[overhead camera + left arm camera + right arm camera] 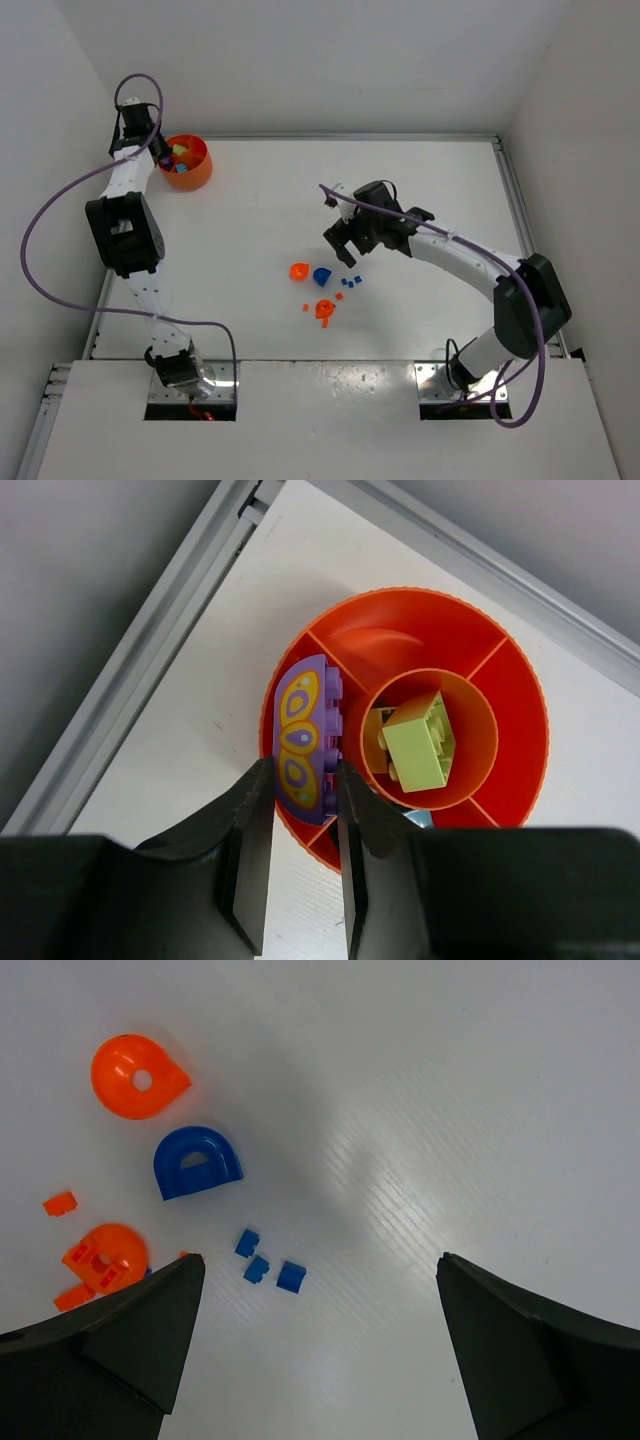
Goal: Sort the legos into containers by color
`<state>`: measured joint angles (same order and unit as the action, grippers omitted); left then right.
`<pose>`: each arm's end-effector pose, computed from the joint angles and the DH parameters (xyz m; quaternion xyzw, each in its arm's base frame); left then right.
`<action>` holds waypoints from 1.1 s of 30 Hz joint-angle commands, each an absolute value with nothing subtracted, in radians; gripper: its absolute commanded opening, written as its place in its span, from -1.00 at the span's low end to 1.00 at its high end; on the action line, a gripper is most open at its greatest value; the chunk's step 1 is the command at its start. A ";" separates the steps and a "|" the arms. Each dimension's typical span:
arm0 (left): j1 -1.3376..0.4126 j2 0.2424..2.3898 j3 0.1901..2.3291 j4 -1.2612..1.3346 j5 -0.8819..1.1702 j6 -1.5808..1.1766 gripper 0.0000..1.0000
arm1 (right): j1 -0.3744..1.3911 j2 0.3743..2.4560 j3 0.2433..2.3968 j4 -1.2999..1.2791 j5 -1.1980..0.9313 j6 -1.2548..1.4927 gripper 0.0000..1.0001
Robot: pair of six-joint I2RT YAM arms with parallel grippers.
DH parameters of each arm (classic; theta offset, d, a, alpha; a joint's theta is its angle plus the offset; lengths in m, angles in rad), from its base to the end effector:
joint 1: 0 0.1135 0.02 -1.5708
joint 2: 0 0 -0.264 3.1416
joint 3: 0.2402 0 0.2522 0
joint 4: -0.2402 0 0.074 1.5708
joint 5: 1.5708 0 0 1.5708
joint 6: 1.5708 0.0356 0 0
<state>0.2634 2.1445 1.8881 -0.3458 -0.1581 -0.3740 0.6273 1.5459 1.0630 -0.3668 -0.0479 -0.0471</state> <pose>0.4865 0.1370 0.2693 -0.3113 0.8263 0.0441 0.4673 0.2666 0.1954 0.2345 -0.3175 0.8800 0.1224 0.3315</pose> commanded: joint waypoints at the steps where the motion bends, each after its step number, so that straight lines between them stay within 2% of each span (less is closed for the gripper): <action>1: 0.272 2.151 1.933 -0.321 -0.164 -0.351 -0.96 | 0.614 1.555 1.106 -0.337 -0.078 -0.025 0.99; 3: 0.272 2.160 1.933 -0.321 -0.155 -0.341 -0.87 | 0.614 1.555 1.106 -0.337 -0.091 -0.025 0.99; 11: 0.272 2.169 1.933 -0.321 -0.137 -0.331 -0.21 | 0.604 1.555 1.115 -0.337 -0.100 -0.015 0.99; 12: 0.272 2.169 1.933 -0.321 -0.137 -0.331 -0.21 | 0.604 1.555 1.115 -0.337 -0.109 -0.015 0.99; 14: 0.272 2.169 1.933 -0.321 -0.127 -0.331 -0.04 | 0.595 1.555 1.115 -0.337 -0.109 -0.015 0.99; 17: 0.272 2.137 1.933 -0.321 -0.109 -0.331 0.11 | 0.595 1.555 1.115 -0.337 -0.120 -0.015 0.99; 21: 0.272 2.077 1.933 -0.330 -0.087 -0.331 0.17 | 0.595 1.534 1.115 -0.337 -0.120 -0.015 0.99; 25: 0.272 1.927 1.866 -0.330 -0.034 -0.321 0.17 | 0.595 1.511 1.105 -0.337 -0.129 -0.015 0.99; 30: 0.272 1.689 1.685 -0.330 0.187 -0.236 0.17 | 0.586 1.491 1.075 -0.350 -0.129 -0.054 0.96; 32: 0.272 1.556 1.556 -0.330 0.344 -0.163 0.17 | 0.586 1.491 1.065 -0.373 -0.129 -0.070 0.91; 33: 0.272 1.511 1.507 -0.330 0.409 -0.137 0.23 | 0.577 1.491 1.055 -0.373 -0.129 -0.086 0.84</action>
<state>0.2634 1.6474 1.6142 -0.3378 0.1665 -0.2359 0.5896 1.5253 1.0695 -0.3710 -0.1135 -0.0517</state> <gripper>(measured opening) 0.604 0.936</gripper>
